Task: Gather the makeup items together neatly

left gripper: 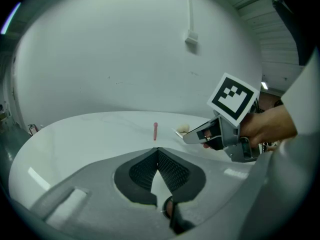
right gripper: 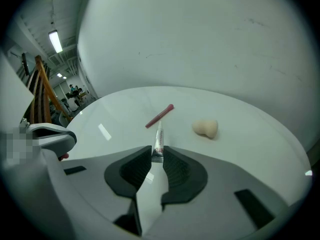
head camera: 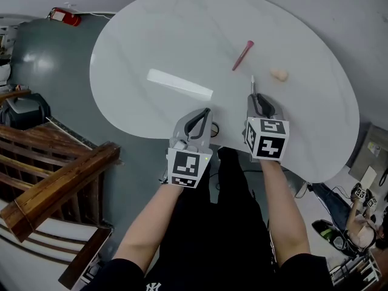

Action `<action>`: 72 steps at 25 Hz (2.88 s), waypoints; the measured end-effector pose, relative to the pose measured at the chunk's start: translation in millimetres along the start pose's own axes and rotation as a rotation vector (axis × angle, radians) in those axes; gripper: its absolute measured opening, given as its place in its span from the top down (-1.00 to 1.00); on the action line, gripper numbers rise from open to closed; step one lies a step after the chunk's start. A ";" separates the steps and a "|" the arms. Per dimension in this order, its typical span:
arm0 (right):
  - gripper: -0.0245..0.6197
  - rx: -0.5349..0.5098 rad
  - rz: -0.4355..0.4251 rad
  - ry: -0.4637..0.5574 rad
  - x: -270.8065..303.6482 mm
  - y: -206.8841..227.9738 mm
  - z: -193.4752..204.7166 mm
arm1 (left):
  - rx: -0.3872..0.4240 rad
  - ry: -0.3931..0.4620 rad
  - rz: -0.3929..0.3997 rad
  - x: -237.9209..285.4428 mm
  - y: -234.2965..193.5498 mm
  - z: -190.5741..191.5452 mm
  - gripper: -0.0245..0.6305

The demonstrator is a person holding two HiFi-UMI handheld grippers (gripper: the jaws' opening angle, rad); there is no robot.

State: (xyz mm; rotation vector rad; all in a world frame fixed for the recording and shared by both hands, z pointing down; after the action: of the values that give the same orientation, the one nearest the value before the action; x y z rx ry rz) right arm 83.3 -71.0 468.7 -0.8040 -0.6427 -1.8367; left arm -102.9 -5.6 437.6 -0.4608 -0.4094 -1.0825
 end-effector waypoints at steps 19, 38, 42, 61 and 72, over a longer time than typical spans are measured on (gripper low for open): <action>0.67 0.119 -0.046 0.011 -48.3 -63.0 70.5 | 0.039 0.006 0.068 -37.2 17.8 19.7 0.90; 0.66 0.176 -0.105 -0.042 -30.3 -93.0 110.0 | 0.029 -0.015 0.068 -48.8 16.3 37.8 0.90; 0.64 0.185 -0.122 -0.043 -28.2 -93.5 110.9 | 0.027 -0.015 0.073 -46.3 17.1 36.1 0.90; 0.77 0.128 -0.088 0.075 -66.4 -62.5 77.1 | 0.029 0.000 0.126 -24.7 49.4 9.7 0.90; 0.81 -0.010 -0.037 0.116 -71.9 -12.7 45.1 | 0.004 0.001 0.139 9.4 77.0 -16.8 0.90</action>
State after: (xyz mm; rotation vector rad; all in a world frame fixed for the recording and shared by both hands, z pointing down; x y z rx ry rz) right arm 103.2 8.0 441.6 -0.6909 -0.5776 -1.9060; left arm -27.7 8.5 416.5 -0.4780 -0.3736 -0.9474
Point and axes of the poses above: the fingertips, and each gripper's own axes: x forward along the fingers, y to its right, z out of its underside, the point moved 9 cm from there along -x, backward along the fingers, and after that the axes turned 6 degrees about -x, right-handed, at the moved point
